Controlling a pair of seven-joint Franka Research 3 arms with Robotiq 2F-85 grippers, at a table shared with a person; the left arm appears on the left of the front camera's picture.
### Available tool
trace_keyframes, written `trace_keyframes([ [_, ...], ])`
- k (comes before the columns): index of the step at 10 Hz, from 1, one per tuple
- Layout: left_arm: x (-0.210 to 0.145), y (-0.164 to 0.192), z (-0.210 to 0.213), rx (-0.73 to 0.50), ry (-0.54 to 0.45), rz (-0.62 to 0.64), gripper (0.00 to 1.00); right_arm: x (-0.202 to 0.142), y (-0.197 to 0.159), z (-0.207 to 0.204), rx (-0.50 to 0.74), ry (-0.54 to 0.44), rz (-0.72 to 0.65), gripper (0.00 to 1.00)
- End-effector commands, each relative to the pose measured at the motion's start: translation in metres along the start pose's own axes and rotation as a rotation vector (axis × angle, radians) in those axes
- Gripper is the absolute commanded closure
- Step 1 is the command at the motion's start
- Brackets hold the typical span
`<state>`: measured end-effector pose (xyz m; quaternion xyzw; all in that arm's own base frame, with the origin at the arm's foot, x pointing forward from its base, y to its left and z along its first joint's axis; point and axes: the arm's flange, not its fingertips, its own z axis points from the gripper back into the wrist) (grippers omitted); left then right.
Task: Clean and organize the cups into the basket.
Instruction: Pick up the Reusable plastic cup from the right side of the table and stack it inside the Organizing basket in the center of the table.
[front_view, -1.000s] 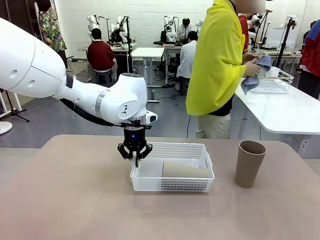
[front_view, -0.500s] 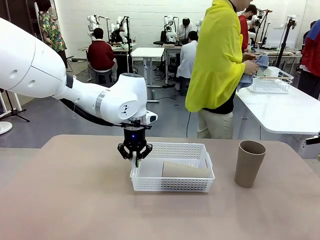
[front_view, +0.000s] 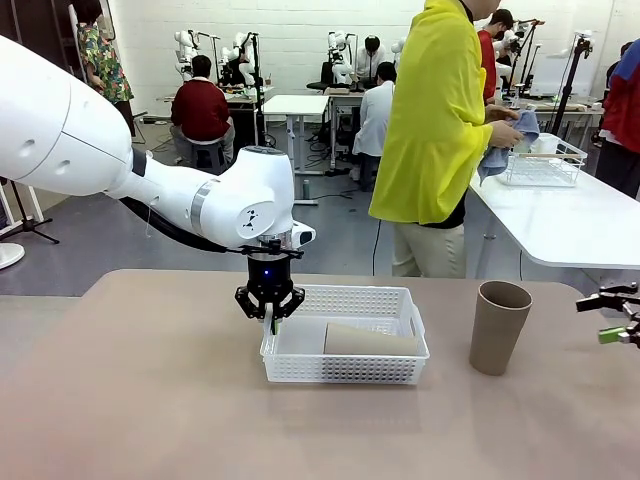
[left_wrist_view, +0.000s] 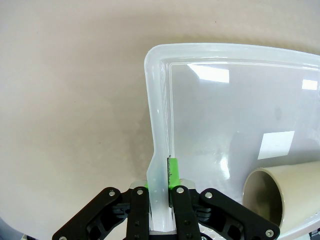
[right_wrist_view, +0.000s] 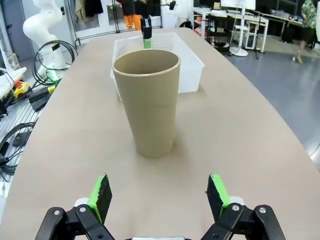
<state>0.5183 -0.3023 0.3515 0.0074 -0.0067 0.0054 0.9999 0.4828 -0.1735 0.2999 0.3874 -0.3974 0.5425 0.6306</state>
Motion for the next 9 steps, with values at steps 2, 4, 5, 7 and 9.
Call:
trace_keyframes([
  [2, -0.001, 0.0, -0.002, 0.005, 0.003, -0.003, 1.0, 0.001, -0.015, -0.029, -0.002, 0.004, -0.049, 0.0],
  [4, -0.001, 0.0, -0.002, 0.005, 0.003, -0.003, 1.0, 0.001, -0.017, -0.036, -0.011, 0.012, -0.068, 0.0],
  [5, -0.001, 0.0, -0.002, 0.005, 0.003, -0.003, 1.0, 0.001, -0.015, -0.035, -0.069, 0.058, -0.082, 0.0],
  [7, -0.001, 0.0, -0.002, 0.005, 0.003, -0.003, 1.0, -0.001, -0.013, -0.034, 0.025, 0.011, -0.038, 0.0],
  [9, -0.001, 0.0, -0.002, 0.005, 0.003, -0.003, 1.0, -0.001, -0.013, -0.034, 0.025, 0.011, -0.038, 0.0],
])
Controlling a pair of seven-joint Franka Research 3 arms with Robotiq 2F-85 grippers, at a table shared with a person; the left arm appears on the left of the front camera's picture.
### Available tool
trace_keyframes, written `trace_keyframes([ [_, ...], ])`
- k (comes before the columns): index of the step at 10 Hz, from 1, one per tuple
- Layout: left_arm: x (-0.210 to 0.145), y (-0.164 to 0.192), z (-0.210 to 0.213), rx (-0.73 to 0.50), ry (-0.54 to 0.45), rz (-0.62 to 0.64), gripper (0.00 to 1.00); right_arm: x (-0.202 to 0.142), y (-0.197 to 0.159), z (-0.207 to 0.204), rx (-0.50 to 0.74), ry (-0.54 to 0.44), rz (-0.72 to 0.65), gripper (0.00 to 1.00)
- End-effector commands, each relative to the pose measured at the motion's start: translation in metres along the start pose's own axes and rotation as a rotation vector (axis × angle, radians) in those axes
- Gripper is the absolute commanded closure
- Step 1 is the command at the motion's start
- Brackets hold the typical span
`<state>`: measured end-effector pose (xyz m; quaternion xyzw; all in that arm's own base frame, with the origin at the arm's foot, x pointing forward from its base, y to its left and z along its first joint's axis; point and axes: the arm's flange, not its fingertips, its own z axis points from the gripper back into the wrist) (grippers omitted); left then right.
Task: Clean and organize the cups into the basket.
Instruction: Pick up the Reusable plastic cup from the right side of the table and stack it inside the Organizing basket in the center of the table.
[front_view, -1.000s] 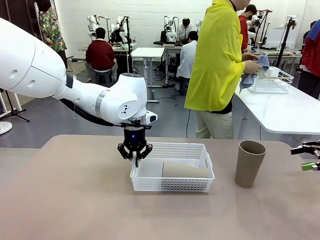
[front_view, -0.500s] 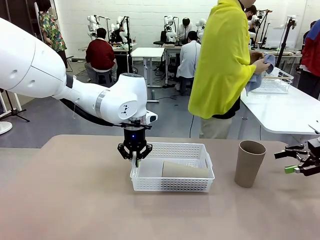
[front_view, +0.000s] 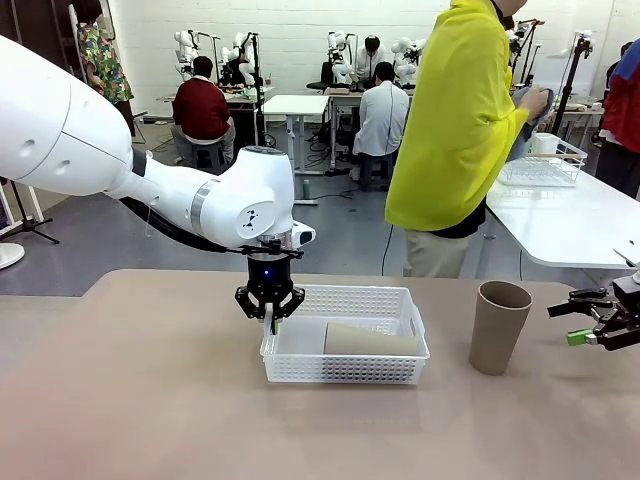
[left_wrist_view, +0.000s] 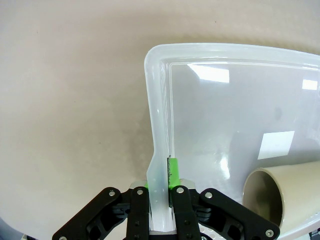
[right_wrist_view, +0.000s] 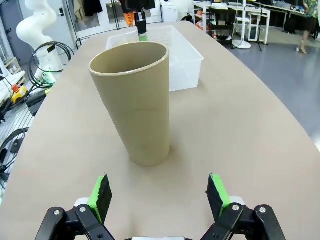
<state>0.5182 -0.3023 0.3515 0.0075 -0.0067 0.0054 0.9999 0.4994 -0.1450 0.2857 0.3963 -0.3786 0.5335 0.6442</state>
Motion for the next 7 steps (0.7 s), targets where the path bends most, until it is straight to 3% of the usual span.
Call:
trace_keyframes([
  [1, -0.001, 0.0, -0.002, 0.005, 0.003, -0.003, 1.0, 0.0, 0.0, 0.001, -0.004, 0.004, 0.0, 0.0],
  [3, -0.001, 0.0, -0.002, 0.005, 0.003, -0.003, 1.0, 0.004, -0.001, -0.031, -0.007, 0.065, 0.074, 0.0],
  [7, -0.001, 0.0, -0.002, 0.005, 0.003, -0.003, 1.0, -0.002, -0.007, -0.067, 0.016, 0.053, 0.052, 0.0],
])
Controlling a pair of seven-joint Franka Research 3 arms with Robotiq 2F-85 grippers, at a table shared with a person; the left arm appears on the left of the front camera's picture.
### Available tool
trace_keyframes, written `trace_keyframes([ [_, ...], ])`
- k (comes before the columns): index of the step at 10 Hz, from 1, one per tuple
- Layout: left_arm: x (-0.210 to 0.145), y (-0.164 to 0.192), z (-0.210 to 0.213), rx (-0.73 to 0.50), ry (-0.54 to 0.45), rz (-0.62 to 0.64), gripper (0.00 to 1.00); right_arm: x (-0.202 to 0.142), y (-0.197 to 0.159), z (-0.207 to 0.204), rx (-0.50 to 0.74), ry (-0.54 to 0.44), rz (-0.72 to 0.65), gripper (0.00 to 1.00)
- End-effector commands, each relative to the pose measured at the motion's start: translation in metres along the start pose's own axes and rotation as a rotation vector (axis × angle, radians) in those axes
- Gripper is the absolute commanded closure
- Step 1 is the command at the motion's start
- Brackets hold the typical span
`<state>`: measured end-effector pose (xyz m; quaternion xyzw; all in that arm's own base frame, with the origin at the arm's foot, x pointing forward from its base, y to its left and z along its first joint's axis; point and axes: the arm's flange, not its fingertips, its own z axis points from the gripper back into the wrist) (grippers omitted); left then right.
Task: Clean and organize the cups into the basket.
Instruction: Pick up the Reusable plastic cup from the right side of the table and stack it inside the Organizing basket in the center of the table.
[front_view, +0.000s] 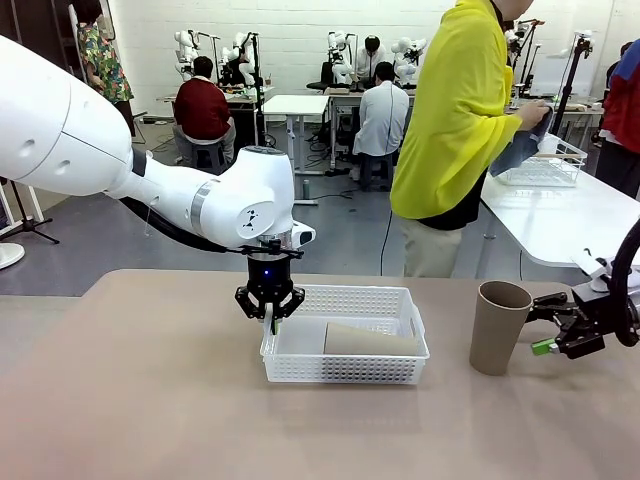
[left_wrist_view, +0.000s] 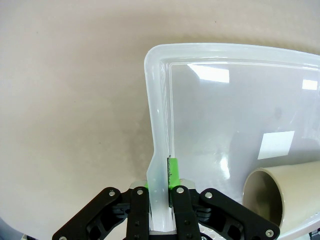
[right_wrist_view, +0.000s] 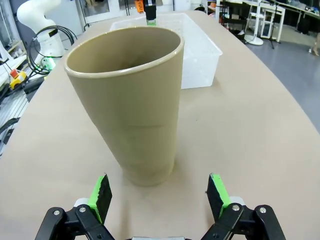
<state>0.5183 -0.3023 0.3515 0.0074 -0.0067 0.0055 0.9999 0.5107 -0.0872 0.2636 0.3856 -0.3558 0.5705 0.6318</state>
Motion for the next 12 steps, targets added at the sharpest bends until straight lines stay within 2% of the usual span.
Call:
trace_keyframes([
  [1, -0.001, 0.0, -0.002, 0.005, 0.003, -0.003, 1.0, -0.005, 0.0, -0.01, -0.014, -0.015, 0.002, 0.0],
  [7, -0.001, 0.0, -0.002, 0.005, 0.003, -0.003, 1.0, 0.004, 0.008, -0.037, 0.079, -0.051, 0.012, 0.0],
  [12, -0.001, 0.0, -0.002, 0.005, 0.003, -0.003, 1.0, 0.002, 0.004, -0.054, 0.101, -0.062, 0.01, 0.0],
])
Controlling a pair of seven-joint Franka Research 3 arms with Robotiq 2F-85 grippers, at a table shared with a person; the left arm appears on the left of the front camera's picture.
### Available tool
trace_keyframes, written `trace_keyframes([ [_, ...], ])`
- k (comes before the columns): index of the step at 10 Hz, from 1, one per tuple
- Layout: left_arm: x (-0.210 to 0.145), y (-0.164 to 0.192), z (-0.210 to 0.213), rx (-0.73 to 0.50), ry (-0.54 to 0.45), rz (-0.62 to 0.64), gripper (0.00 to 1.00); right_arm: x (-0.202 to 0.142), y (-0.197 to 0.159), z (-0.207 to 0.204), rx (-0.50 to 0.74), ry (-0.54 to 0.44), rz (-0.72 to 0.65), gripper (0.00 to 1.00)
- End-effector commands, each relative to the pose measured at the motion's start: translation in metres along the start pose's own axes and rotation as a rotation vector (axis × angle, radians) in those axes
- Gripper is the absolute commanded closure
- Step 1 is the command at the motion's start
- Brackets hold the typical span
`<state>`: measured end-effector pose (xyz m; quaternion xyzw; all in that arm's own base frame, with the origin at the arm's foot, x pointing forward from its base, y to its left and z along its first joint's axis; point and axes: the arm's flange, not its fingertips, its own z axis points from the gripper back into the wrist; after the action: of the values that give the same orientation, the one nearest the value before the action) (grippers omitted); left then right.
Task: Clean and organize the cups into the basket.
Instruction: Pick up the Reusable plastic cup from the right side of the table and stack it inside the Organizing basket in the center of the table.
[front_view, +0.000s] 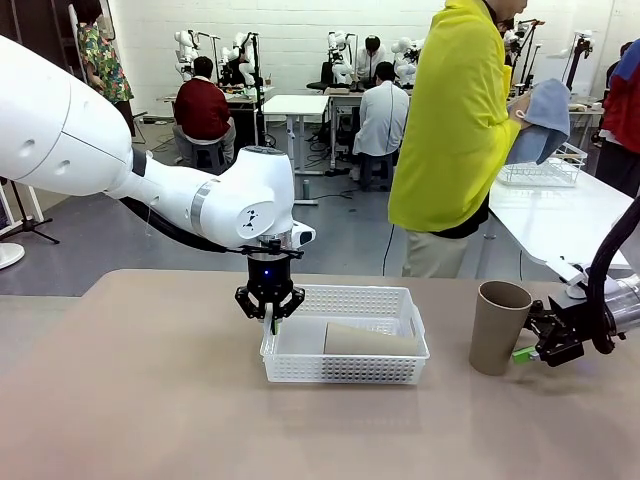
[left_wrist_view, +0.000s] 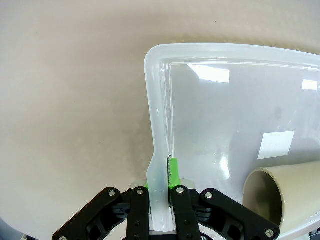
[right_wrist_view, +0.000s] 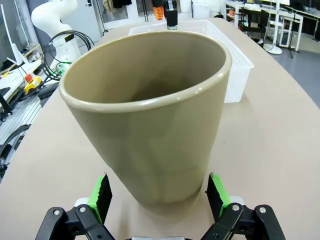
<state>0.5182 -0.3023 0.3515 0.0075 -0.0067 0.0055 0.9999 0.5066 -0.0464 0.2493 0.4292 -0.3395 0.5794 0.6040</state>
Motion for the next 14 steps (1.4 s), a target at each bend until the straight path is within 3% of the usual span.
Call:
trace_keyframes([
  [1, -0.001, 0.0, -0.002, 0.005, 0.003, -0.003, 1.0, -0.003, -0.004, -0.018, 0.006, -0.018, 0.014, 0.0],
  [6, -0.001, 0.0, -0.002, 0.005, 0.003, -0.003, 1.0, -0.002, -0.007, -0.035, 0.001, -0.034, 0.037, 0.0],
  [7, -0.001, 0.0, -0.002, 0.005, 0.003, -0.003, 1.0, -0.001, -0.008, -0.036, -0.004, -0.056, 0.052, 0.17],
  [8, -0.001, 0.0, -0.002, 0.005, 0.003, -0.003, 1.0, -0.001, -0.008, -0.036, -0.011, -0.07, 0.051, 0.59],
  [9, -0.001, 0.0, -0.002, 0.005, 0.003, -0.003, 1.0, -0.001, -0.008, -0.036, -0.009, -0.07, 0.053, 0.76],
  [10, -0.001, 0.0, -0.002, 0.005, 0.003, -0.003, 1.0, -0.001, -0.008, -0.036, -0.011, -0.072, 0.054, 1.0],
  [12, -0.001, 0.0, -0.002, 0.005, 0.003, -0.003, 1.0, 0.0, -0.008, -0.036, -0.013, -0.071, 0.054, 1.0],
  [13, -0.001, 0.0, -0.002, 0.005, 0.003, -0.003, 1.0, 0.002, -0.007, -0.037, -0.029, -0.063, 0.043, 0.79],
  [14, -0.001, 0.0, -0.002, 0.005, 0.003, -0.003, 1.0, 0.022, 0.002, -0.036, -0.042, -0.061, 0.013, 0.79],
])
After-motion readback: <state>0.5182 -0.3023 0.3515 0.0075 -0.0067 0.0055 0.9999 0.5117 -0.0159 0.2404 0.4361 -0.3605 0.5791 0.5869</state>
